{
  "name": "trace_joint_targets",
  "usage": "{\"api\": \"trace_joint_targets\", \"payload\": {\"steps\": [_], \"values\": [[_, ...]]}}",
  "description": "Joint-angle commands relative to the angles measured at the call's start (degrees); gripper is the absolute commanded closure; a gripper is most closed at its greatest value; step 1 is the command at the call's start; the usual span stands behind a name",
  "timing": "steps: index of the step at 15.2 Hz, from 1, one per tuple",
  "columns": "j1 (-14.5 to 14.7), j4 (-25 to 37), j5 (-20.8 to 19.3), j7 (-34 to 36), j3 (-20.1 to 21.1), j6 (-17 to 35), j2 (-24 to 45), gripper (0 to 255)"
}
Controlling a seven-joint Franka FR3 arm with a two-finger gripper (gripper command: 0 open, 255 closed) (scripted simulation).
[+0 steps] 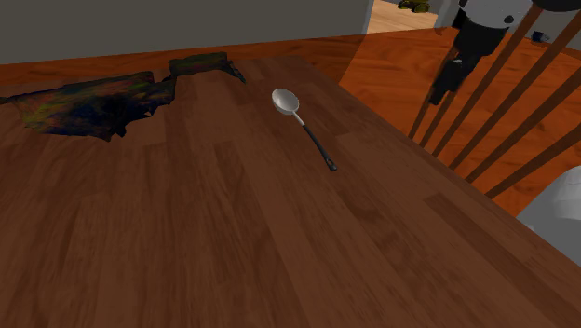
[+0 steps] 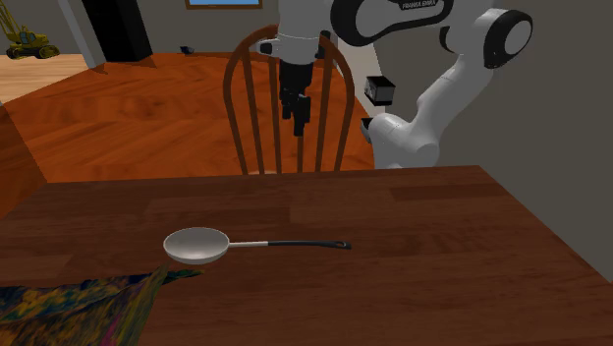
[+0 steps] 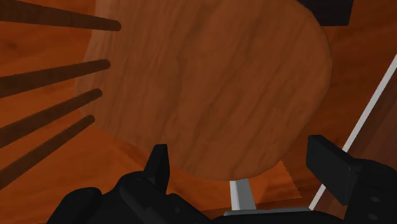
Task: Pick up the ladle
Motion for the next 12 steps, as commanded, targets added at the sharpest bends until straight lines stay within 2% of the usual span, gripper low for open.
{"api": "trace_joint_targets", "payload": {"steps": [1,6,12], "values": [[0.0,0.0,0.0,0.0,0.0,0.0,0.0,0],[1.42,3.66,3.84,9.66,7.25,-0.05,4.88,0],[2.08,10.85,6.79,21.06,15.38,-0.08,13.35,0]]}}
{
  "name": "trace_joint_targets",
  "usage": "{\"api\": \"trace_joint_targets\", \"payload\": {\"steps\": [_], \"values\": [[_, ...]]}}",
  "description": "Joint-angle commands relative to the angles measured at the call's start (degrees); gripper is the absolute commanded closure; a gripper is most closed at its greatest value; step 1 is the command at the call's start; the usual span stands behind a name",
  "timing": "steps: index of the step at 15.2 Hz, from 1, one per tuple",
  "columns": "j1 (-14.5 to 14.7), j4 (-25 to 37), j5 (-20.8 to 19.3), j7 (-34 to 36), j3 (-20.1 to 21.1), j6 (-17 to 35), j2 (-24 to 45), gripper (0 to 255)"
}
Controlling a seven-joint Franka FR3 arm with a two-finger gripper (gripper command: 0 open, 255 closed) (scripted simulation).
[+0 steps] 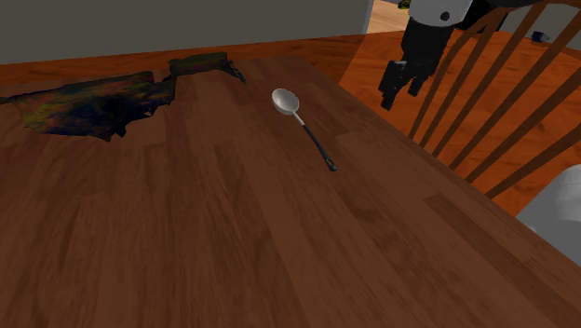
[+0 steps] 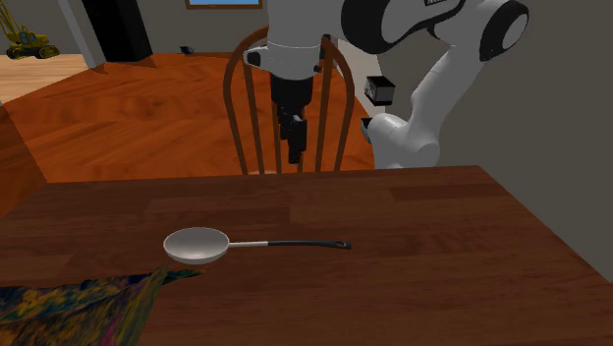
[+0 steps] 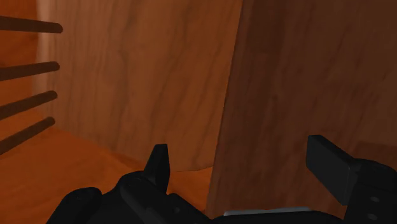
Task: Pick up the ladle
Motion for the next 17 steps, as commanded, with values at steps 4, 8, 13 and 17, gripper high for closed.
{"api": "trace_joint_targets", "payload": {"steps": [4,8,13,17], "values": [[-0.13,7.46,0.87,9.61,6.34,-0.13,8.5,0],[-0.37,15.23,-0.11,17.61,11.24,-1.02,16.58,0],[-0.04,27.11,-3.85,28.2,16.94,-3.4,28.52,0],[1.54,35.74,-7.54,34.73,19.51,-5.88,36.85,0]]}}
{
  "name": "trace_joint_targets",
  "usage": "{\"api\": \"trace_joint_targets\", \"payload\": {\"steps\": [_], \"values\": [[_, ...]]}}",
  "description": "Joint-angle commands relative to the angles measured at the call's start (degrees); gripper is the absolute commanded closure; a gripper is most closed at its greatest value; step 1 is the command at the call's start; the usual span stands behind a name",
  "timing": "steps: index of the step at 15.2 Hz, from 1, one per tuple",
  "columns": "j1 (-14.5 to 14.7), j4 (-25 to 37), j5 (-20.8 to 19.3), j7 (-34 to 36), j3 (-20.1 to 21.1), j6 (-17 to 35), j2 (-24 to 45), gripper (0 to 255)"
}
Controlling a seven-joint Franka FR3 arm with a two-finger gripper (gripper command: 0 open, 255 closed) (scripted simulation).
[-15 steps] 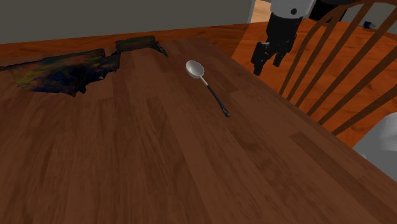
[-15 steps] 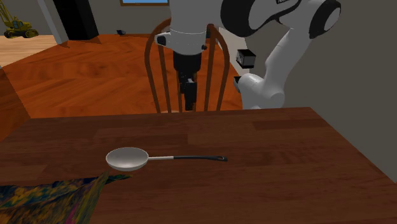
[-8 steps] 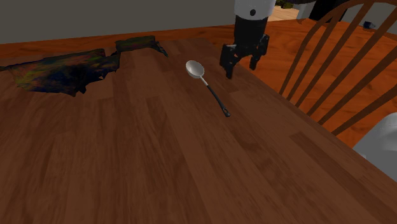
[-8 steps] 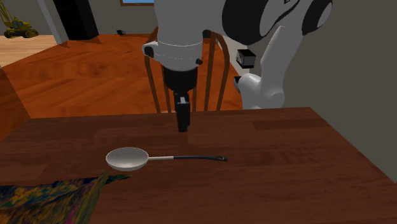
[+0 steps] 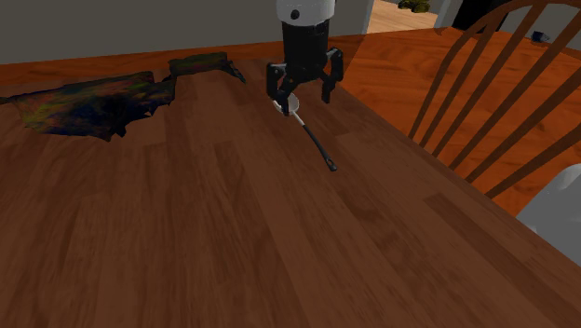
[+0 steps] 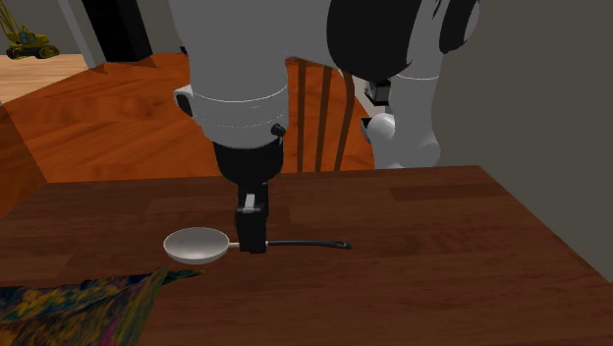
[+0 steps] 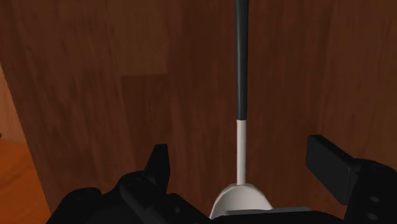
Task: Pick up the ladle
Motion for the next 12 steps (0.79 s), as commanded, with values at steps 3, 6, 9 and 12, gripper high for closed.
{"api": "trace_joint_targets", "payload": {"steps": [3,6,9,12], "values": [[0.2,-1.24,-0.5,1.15,0.18,2.03,1.09,0],[0.15,-3.7,-0.46,1.29,0.14,4.36,0.95,0],[0.13,-4.94,-0.46,1.38,0.12,5.58,0.92,0],[0.14,-4.73,-0.54,1.4,0.13,5.48,1.06,255]]}}
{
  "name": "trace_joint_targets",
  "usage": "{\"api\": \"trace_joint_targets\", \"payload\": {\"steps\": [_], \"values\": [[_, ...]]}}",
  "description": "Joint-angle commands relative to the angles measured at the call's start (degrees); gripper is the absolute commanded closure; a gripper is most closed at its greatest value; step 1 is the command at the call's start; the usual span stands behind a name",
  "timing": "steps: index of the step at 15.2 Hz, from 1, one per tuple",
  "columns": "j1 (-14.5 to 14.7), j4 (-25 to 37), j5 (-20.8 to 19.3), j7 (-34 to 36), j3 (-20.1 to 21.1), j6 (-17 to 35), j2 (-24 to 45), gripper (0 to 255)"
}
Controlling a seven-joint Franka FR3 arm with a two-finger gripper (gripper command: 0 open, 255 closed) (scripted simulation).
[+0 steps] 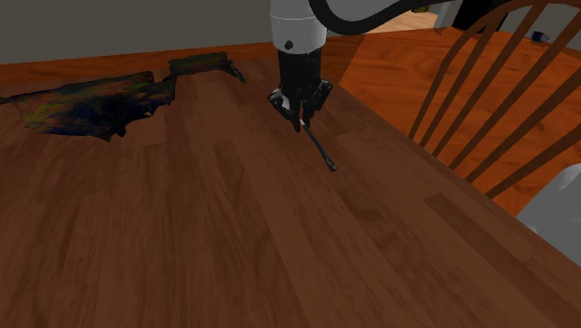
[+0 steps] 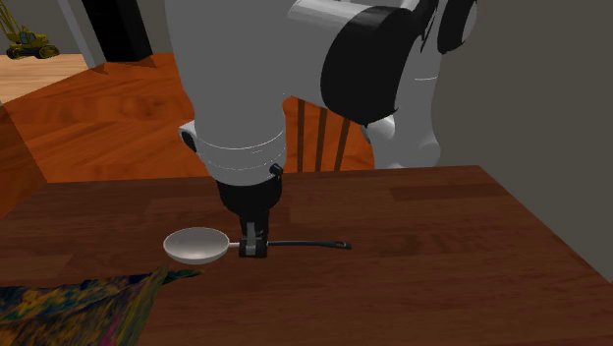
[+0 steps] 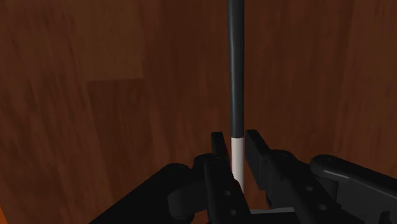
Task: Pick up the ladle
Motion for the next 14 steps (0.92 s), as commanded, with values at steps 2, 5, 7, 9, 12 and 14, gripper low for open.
{"api": "trace_joint_targets", "payload": {"steps": [2,5,7,9,12,14], "values": [[0.0,-0.01,0.0,0.0,0.0,0.02,0.0,255],[0.0,-0.01,-0.01,0.0,0.0,0.02,0.01,255],[-0.01,-0.24,0.07,-0.02,-0.01,0.14,-0.14,255],[0.01,1.31,0.09,-0.15,0.01,-1.4,-0.12,255],[0.06,3.81,0.02,-0.27,0.06,-3.74,0.06,255],[0.12,5.56,-0.06,-0.33,0.1,-5.33,0.25,255]]}}
